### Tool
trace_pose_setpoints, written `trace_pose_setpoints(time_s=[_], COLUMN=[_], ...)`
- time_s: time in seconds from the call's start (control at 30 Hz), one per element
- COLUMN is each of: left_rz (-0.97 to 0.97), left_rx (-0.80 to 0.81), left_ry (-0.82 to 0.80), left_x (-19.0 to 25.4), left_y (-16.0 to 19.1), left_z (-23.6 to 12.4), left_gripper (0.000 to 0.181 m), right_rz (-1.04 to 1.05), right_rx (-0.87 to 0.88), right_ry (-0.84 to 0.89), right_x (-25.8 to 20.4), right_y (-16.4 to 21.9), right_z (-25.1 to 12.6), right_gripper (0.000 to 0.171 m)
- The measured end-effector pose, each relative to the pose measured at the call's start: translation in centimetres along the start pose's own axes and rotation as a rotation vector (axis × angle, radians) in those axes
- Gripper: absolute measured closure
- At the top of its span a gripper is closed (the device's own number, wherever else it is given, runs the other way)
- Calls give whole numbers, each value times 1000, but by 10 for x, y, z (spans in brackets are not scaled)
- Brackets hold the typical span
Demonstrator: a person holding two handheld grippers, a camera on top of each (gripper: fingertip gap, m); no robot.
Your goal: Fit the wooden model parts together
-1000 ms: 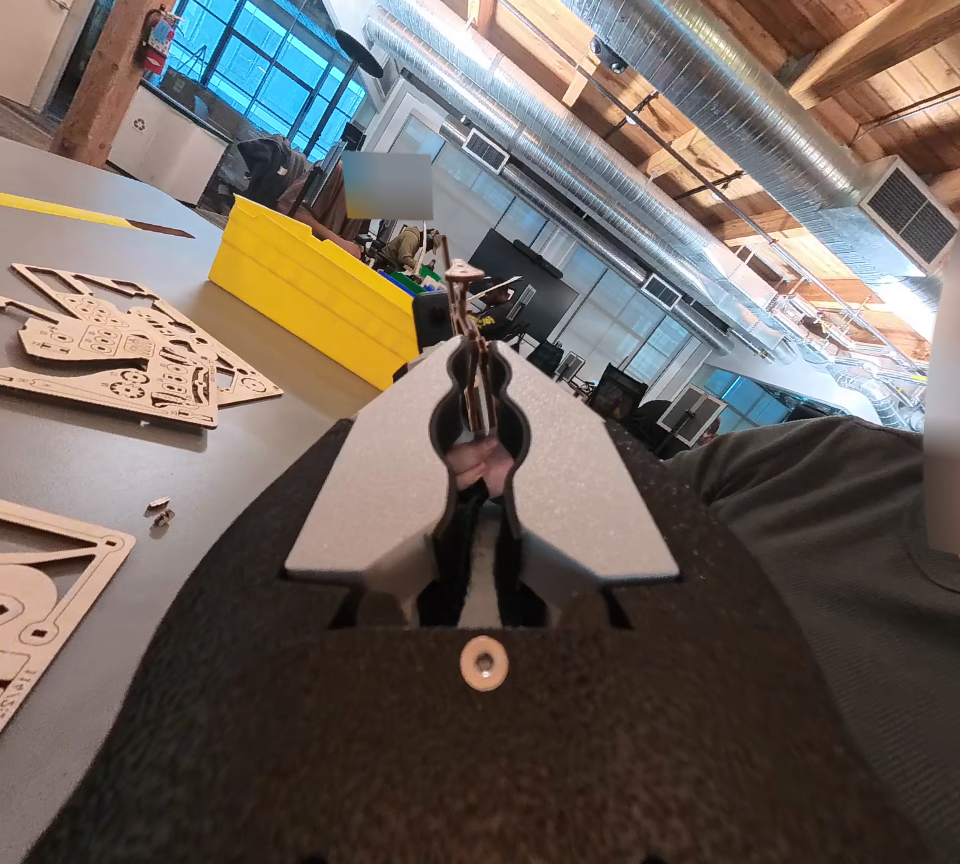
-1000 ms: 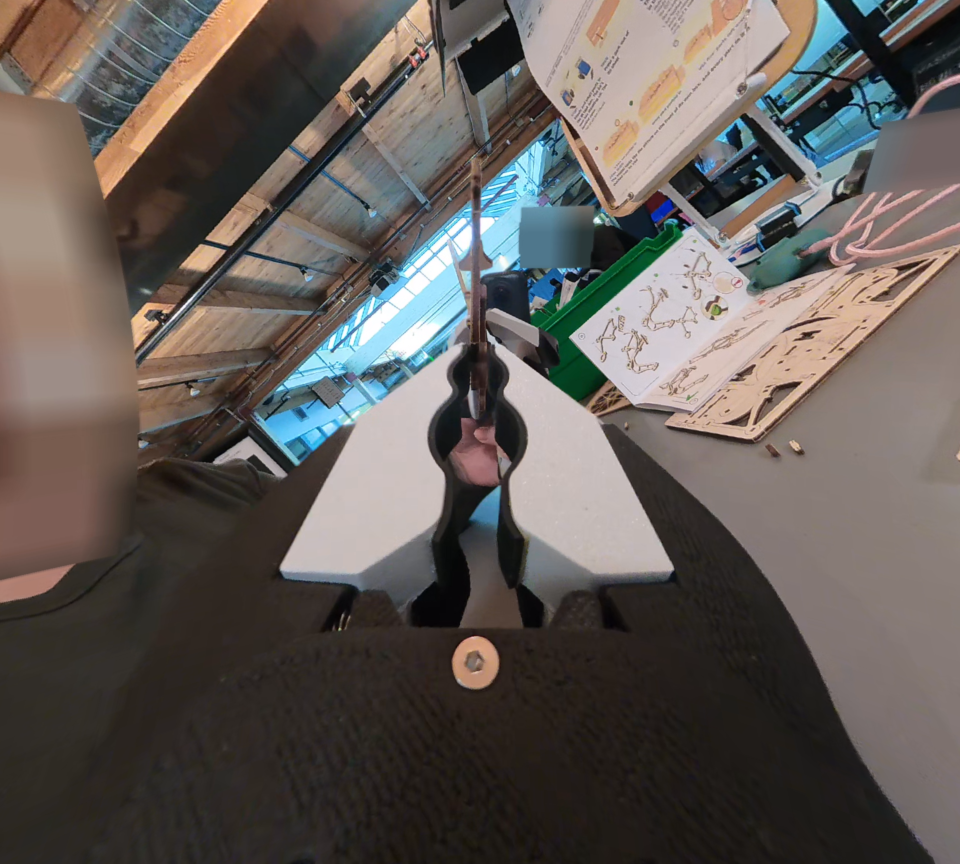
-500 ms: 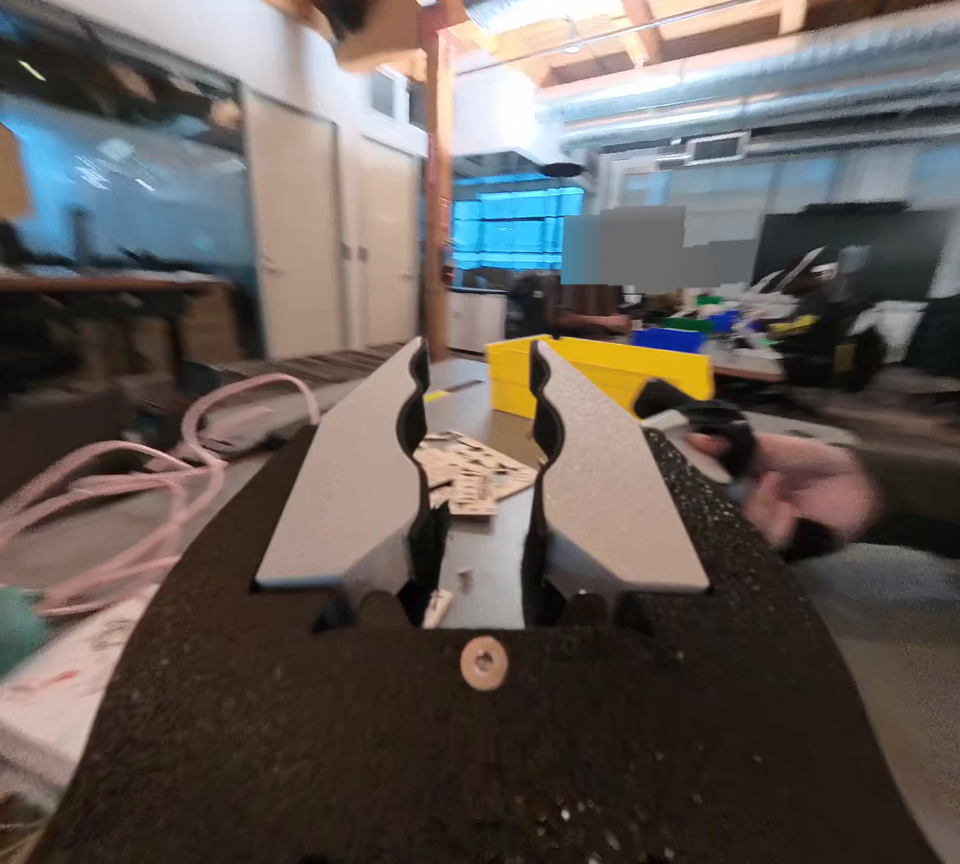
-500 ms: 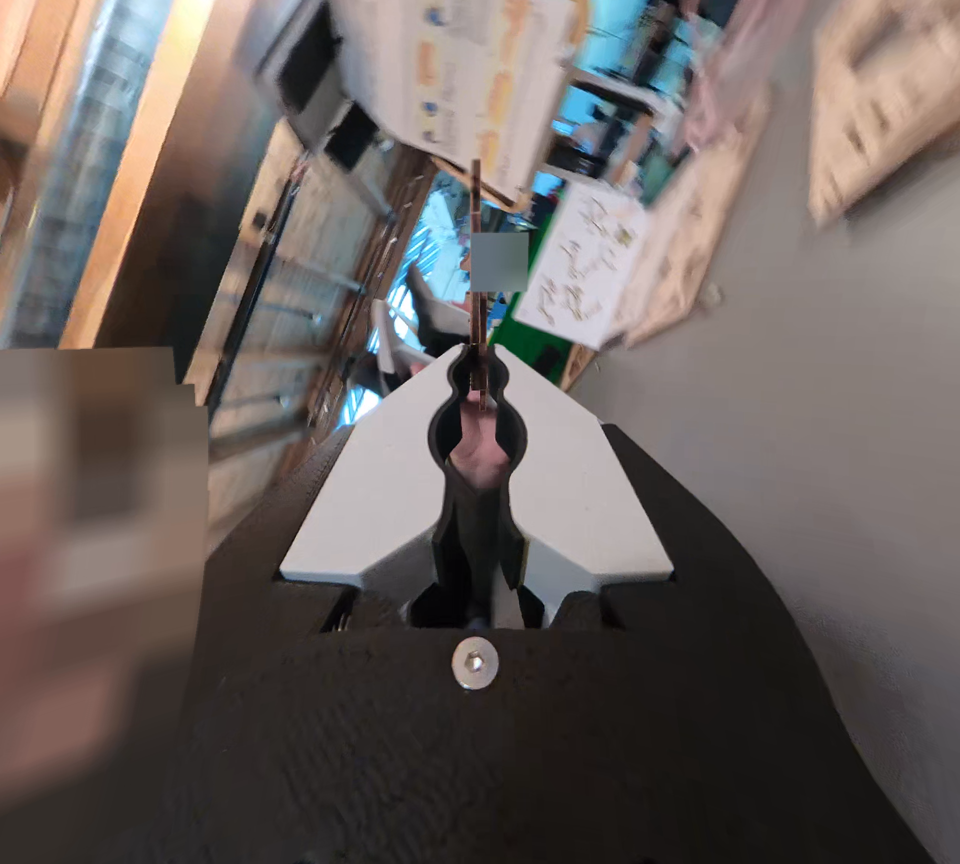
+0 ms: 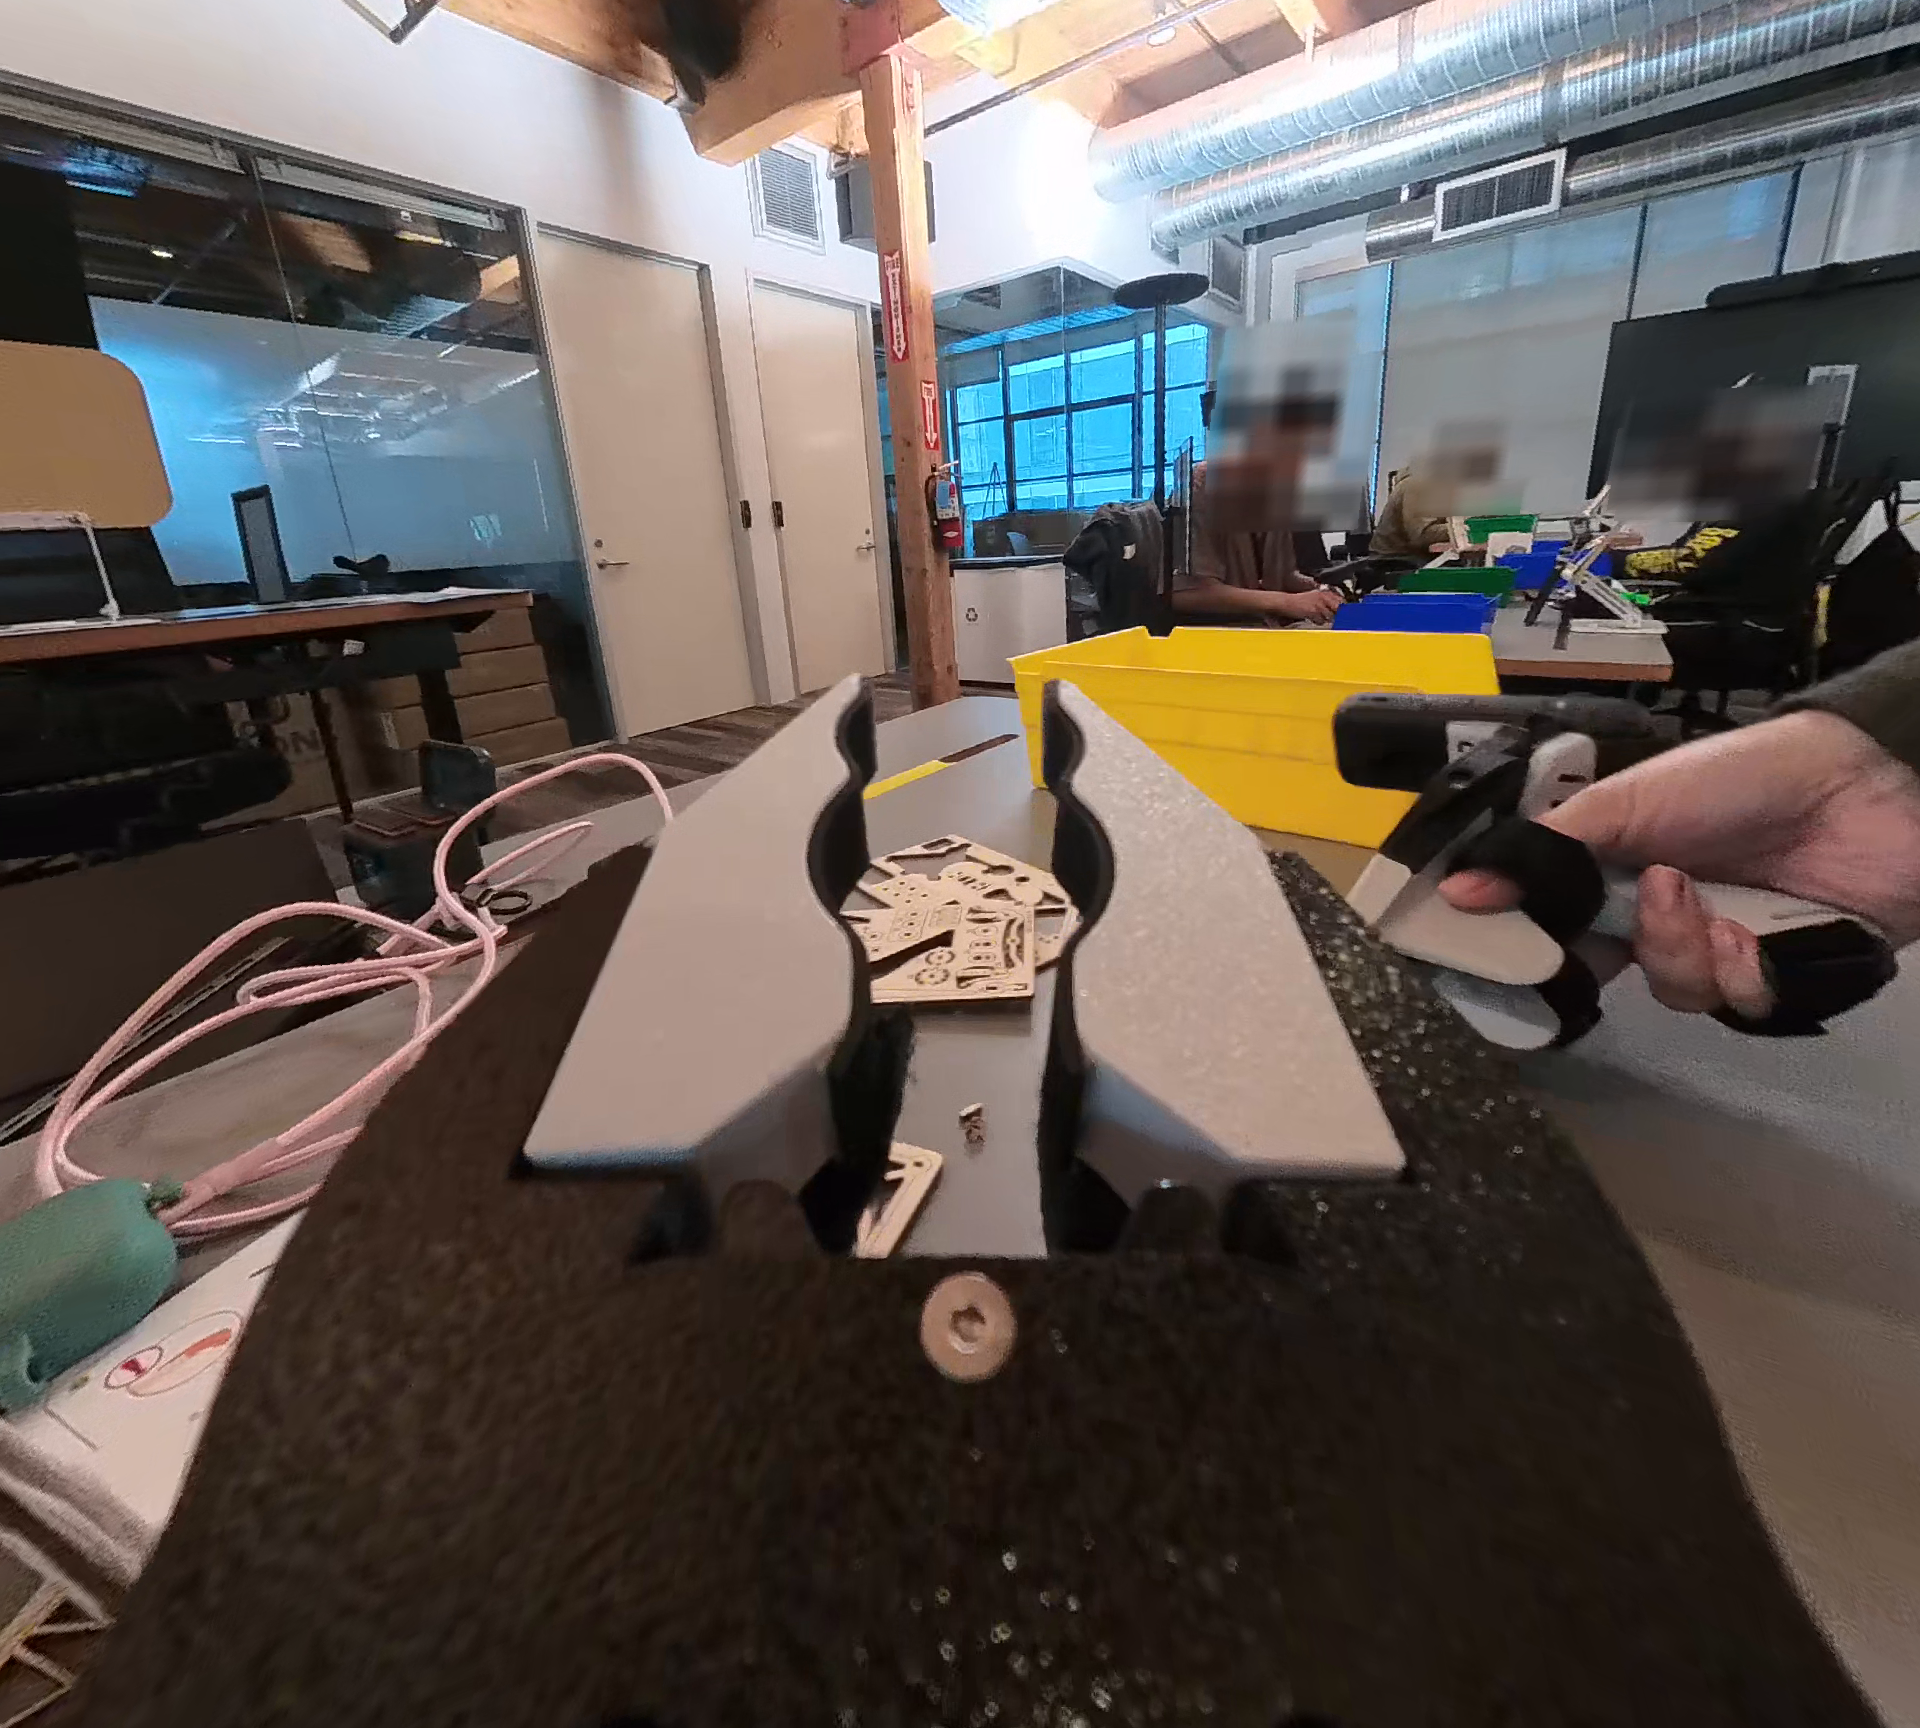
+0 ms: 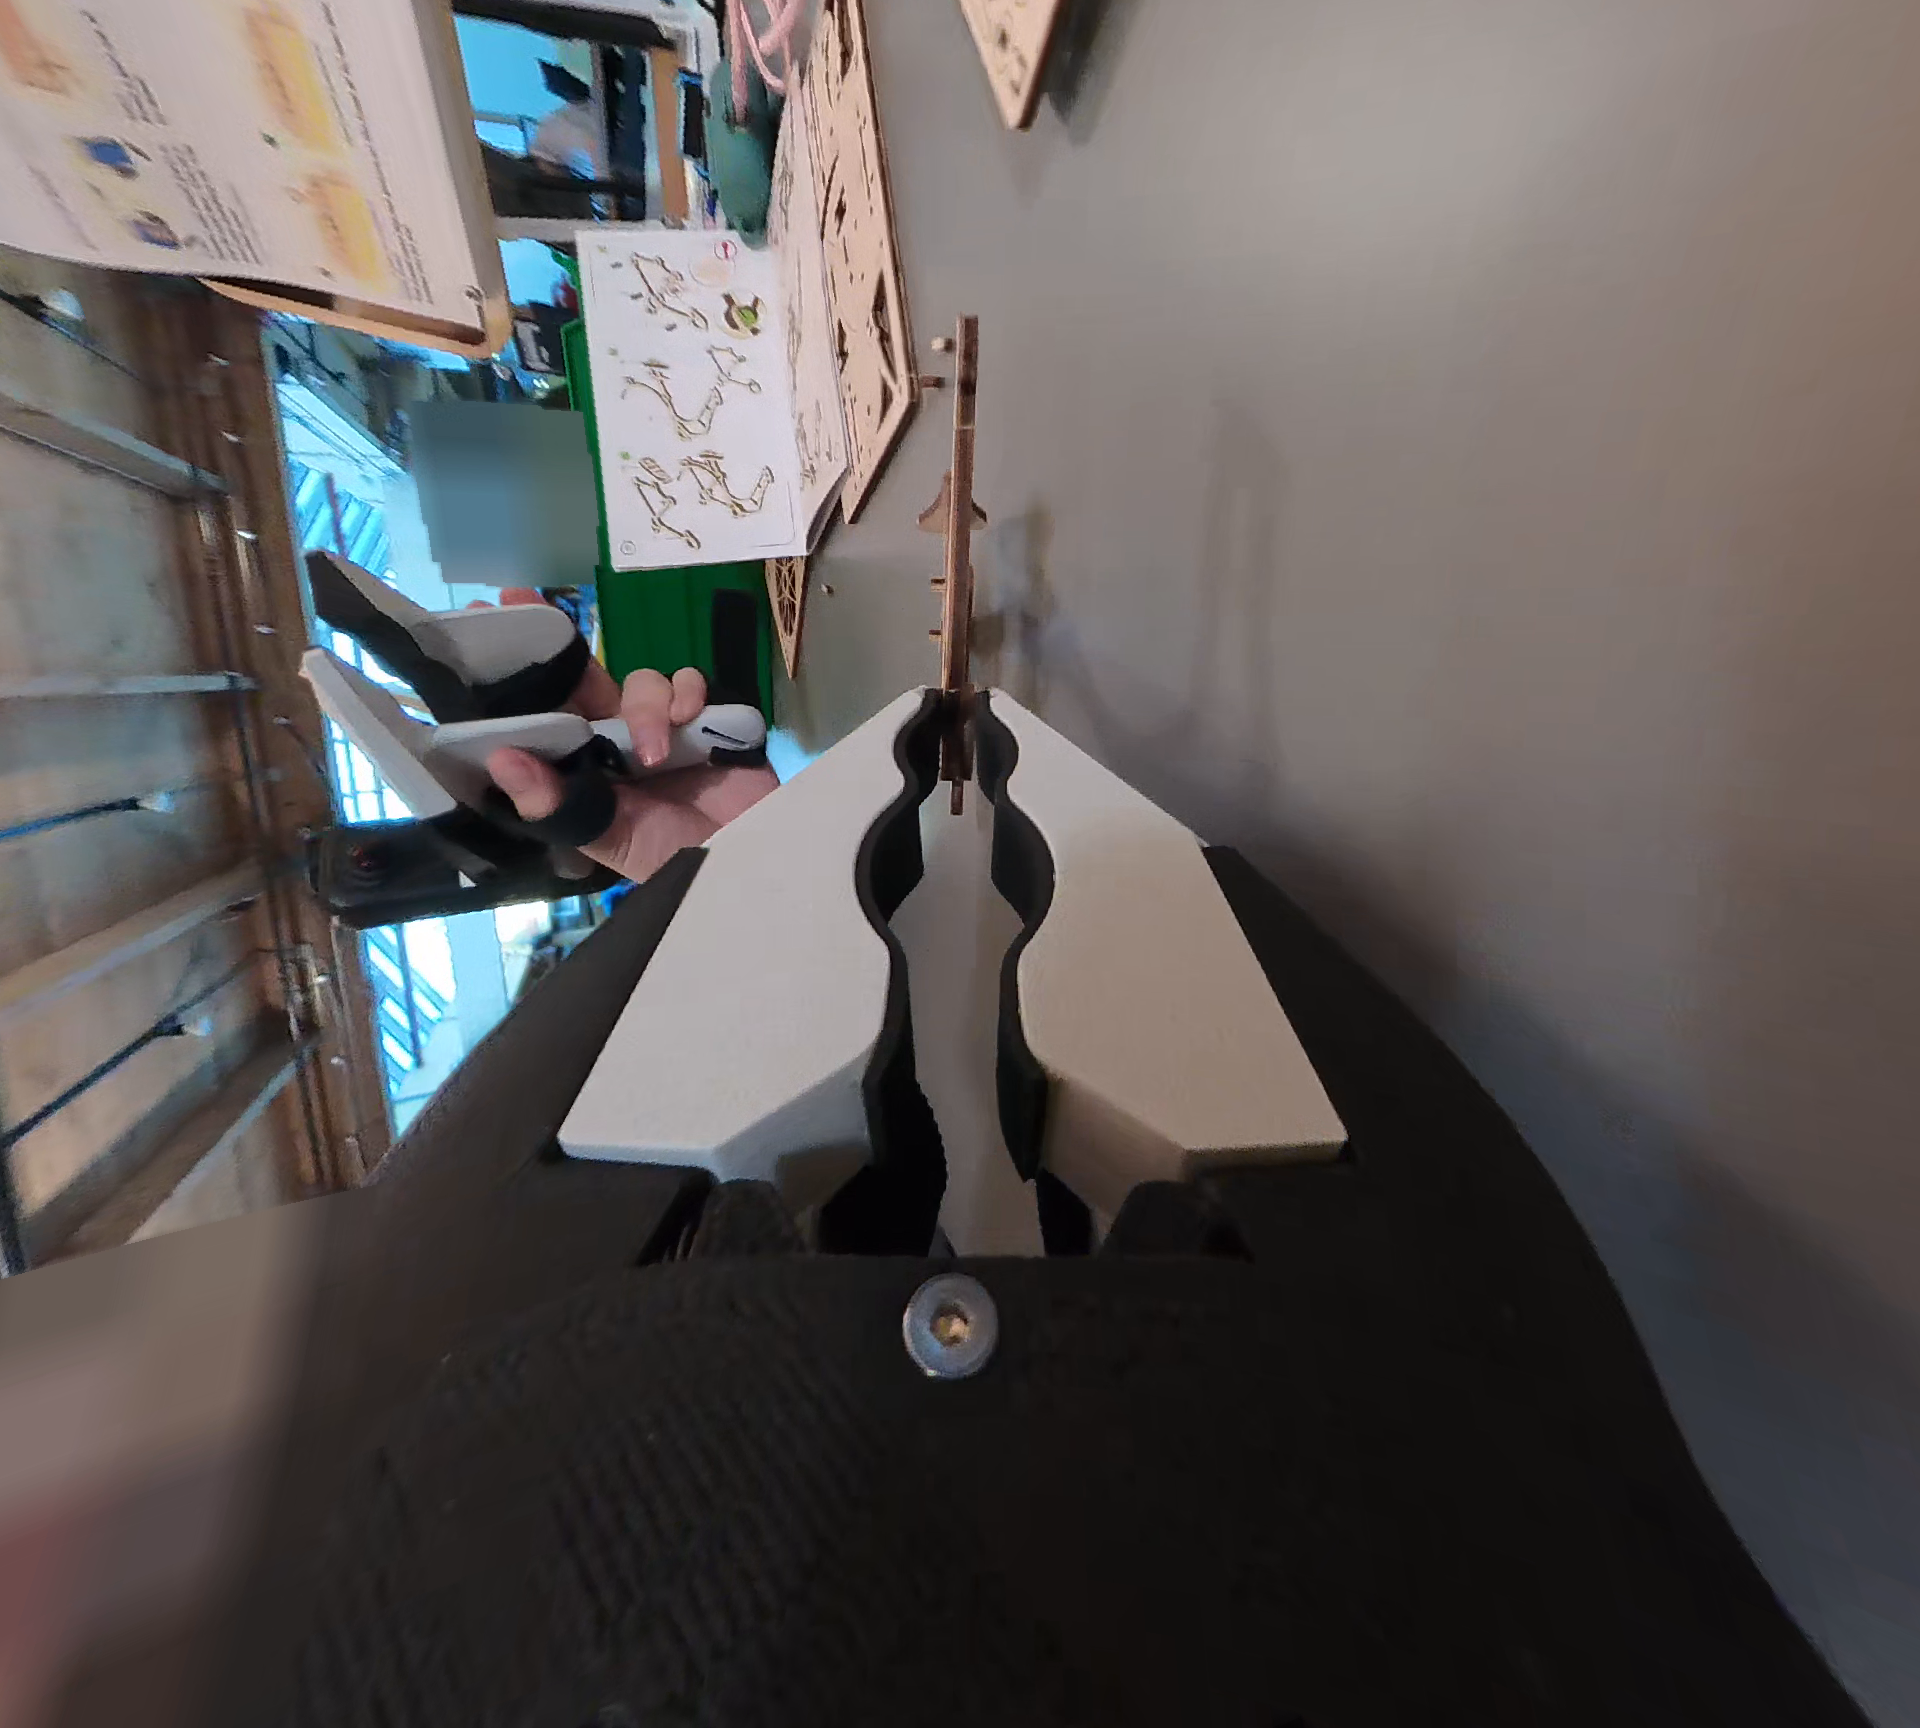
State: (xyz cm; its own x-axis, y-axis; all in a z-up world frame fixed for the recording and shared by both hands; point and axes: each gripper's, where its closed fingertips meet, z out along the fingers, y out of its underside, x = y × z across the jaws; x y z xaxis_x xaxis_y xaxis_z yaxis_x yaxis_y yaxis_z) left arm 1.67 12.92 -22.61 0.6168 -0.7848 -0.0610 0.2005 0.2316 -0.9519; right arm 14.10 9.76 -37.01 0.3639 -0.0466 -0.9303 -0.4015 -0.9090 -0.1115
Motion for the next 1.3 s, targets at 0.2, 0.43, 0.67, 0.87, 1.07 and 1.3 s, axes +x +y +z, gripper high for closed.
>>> trace_pose_setpoints(time_s=[0.2,0.43,0.67,0.87,1.07,1.3], left_rz=[-110,-74,39,225,319,369], left_rx=[-56,-67,3,-12,-65,-129], left_ry=[44,61,32,-43,-77,-29], left_x=[0,6,15,17,14,26], left_y=[6,7,4,13,25,47], left_z=[2,3,4,6,6,20], left_gripper=[156,156,163,181,181,181], right_rz=[14,13,-547,-1209,-1792,-1897], right_rx=[-2,96,445,661,608,476], right_ry=[64,75,-58,21,43,-279], right_x=[3,10,-45,-70,-80,-92], right_y=[0,-10,-61,-90,-90,-71], right_z=[1,-29,-61,-52,-13,8], right_gripper=[144,115,130,171,171,171])
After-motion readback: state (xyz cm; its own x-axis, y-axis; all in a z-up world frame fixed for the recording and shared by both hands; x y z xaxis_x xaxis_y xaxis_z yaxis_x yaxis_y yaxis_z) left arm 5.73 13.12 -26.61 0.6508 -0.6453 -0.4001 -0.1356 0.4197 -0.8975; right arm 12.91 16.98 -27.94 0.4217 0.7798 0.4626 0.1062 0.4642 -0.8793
